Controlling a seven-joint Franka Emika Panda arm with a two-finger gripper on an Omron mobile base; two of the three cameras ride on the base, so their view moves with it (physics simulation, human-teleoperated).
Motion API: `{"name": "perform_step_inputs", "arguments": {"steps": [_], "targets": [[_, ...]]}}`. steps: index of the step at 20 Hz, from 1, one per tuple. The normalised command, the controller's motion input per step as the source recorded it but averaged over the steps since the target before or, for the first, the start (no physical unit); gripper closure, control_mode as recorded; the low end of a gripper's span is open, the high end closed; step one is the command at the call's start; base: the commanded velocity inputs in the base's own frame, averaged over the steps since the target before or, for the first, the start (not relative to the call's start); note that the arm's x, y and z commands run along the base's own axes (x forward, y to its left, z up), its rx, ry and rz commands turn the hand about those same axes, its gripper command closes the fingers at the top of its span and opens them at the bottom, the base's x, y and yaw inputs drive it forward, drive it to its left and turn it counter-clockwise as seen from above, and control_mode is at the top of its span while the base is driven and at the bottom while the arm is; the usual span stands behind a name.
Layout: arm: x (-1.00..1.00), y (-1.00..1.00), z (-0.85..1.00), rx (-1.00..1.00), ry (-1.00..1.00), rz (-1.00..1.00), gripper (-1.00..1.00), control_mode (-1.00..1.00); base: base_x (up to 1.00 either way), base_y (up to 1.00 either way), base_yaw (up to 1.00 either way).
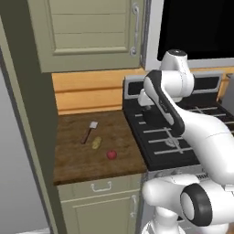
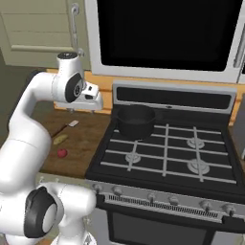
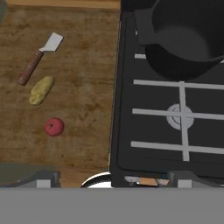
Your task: Put the tomato and potato in the pot. Retrieve the spatula and lightly stir the vegetables in the pot.
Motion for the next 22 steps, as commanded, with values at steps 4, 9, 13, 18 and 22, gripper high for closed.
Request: {"name": "perform_step_inputs", "arguments": {"steps": [4,9,13,18,22], "targets": [[0.00,0.00,0.00,0.00,0.00,0.00,-1.00,1.00,0.42,0.46,0.00],[0.00,0.00,0.00,0.00,0.00,0.00,-1.00,1.00,0.97,0.05,-0.07],[0.00,0.00,0.00,0.00,0.00,0.00,-1.00,1.00,0.73,0.03,-0.07],[-0.19,0.14,-0.29,-0.02,-0.04,0.02,-1.00,-1.00,0.00,0.00,0.00],[-0.44,0.73,-0.84,-0.11,-0.04,0.11,-1.00,-1.00,0.00,0.00,0.00]]}}
